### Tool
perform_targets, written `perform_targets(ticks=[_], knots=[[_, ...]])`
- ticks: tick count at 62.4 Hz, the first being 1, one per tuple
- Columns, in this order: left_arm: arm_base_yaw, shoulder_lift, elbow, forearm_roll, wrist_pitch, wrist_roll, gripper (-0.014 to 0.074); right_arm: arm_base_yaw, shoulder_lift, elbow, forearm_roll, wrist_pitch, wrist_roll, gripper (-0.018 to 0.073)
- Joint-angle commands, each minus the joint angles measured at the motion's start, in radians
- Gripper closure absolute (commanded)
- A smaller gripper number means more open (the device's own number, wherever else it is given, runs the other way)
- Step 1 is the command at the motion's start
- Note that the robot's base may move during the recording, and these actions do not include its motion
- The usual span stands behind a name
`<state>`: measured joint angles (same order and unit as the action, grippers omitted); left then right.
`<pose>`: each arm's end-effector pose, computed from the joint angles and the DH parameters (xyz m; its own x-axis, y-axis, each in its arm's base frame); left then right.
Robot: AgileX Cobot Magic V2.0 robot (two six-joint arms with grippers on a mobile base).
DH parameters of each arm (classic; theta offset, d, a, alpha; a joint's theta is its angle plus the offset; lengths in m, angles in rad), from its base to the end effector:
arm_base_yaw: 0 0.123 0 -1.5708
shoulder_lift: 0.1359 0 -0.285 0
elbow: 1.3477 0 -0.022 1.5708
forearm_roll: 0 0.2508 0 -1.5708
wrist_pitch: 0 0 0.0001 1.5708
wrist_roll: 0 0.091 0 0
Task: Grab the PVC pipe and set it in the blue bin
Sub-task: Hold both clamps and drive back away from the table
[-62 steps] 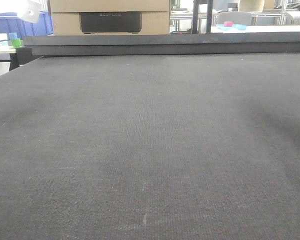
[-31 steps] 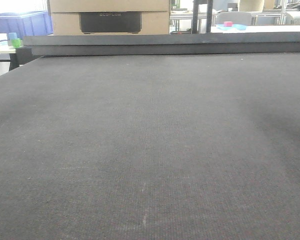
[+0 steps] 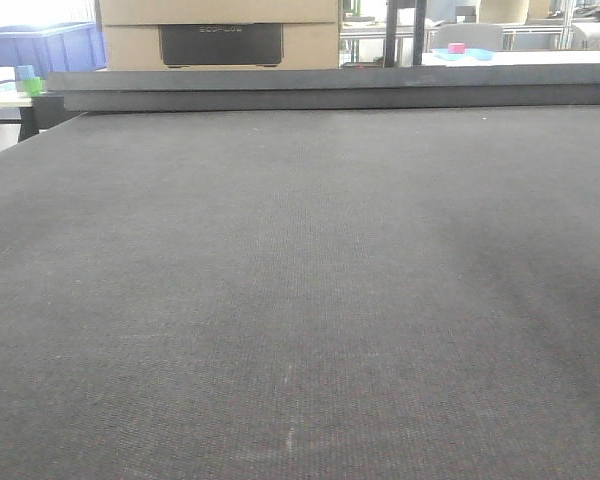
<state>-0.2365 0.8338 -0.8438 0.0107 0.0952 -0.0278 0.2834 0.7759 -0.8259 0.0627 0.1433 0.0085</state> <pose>0.1724 -0.0415 0.4044 -0.0021 -0.0171 -0.9999 0.2333 0.9722 -0.0172 0.1552 0.0461 0.4038 -0.0259 0.0659 -0.9975 -0.2871 0.9553 0.0705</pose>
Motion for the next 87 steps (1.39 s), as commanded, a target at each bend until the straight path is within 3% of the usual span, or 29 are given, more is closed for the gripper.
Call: perform_targets(ticks=[1,87], knots=[[0.005,-0.025,0.015,0.001,-0.017,-0.002,0.0708,0.003,-0.029,0.0,0.0,0.011,-0.002,0.0727],[0.005,-0.032,0.015,0.001,-0.02,-0.002,0.0708,0.003,-0.033,0.0,0.0,0.019,-0.002,0.0727]])
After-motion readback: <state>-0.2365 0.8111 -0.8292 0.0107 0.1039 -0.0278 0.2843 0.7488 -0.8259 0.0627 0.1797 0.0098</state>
